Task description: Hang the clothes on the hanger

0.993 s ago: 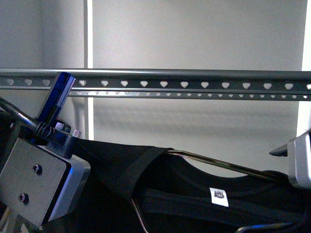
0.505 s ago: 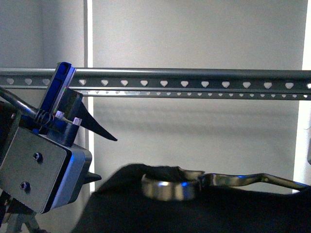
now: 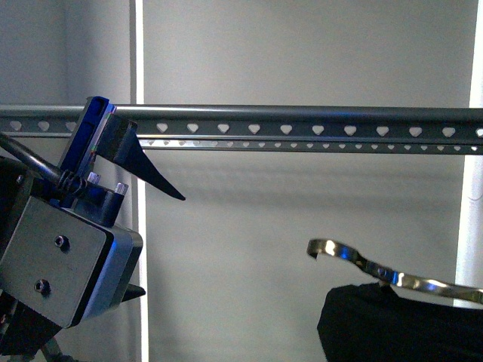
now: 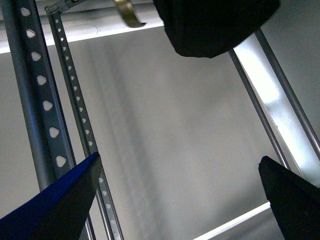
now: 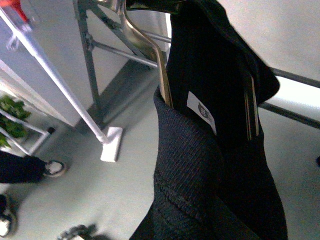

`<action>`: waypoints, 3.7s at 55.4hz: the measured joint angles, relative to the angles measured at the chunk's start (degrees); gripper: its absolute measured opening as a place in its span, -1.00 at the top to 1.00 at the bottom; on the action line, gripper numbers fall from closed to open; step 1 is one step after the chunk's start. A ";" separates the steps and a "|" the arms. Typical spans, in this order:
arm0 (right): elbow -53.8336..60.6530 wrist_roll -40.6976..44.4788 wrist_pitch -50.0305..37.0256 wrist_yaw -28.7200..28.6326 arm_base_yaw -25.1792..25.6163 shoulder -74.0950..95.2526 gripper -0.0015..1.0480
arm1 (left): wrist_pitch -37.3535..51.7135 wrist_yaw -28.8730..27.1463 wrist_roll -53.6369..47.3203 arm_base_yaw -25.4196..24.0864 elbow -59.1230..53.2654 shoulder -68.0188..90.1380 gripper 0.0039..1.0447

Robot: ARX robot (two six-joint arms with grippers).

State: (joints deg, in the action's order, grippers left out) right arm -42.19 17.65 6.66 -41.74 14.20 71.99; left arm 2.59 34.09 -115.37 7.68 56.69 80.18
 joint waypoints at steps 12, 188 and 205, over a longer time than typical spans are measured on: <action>-2.67 -9.29 -3.08 -0.83 -0.04 0.22 0.89 | 0.00 -0.81 0.00 0.00 0.00 0.00 -0.84; 37.53 -17.75 -5.73 41.66 -13.97 -67.73 0.95 | 12.33 -34.12 115.49 -7.63 -55.65 -65.53 0.94; 39.36 -17.75 -6.10 41.66 -13.97 -69.57 0.95 | 6.16 -34.14 115.49 -7.63 -55.65 -71.60 0.94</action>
State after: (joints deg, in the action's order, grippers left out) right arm -2.83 -0.10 0.56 -0.08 0.23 2.42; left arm 8.75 -0.05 0.12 0.05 1.04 8.58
